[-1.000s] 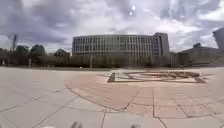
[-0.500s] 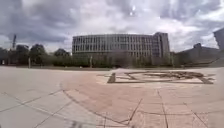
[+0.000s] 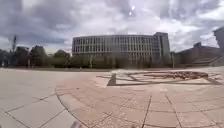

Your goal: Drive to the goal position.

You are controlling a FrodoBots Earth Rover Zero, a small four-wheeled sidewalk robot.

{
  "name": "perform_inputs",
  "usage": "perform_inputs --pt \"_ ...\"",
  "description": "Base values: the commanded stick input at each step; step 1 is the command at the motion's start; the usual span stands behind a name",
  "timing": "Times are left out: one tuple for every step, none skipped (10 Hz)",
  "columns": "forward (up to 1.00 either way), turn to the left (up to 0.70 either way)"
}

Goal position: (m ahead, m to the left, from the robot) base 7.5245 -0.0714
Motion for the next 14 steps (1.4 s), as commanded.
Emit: perform_inputs --pt "0.7 0.0" --pt "0.7 0.0" --pt "0.7 0.0" --pt "0.7 0.0" --pt "0.7 0.0" --pt "0.7 0.0" --pt "0.7 0.0" --pt "0.7 0.0" --pt "0.7 0.0" --pt "0.7 0.0" --pt "0.7 0.0" --pt "0.7 0.0" --pt "0.7 0.0" --pt "0.7 0.0"
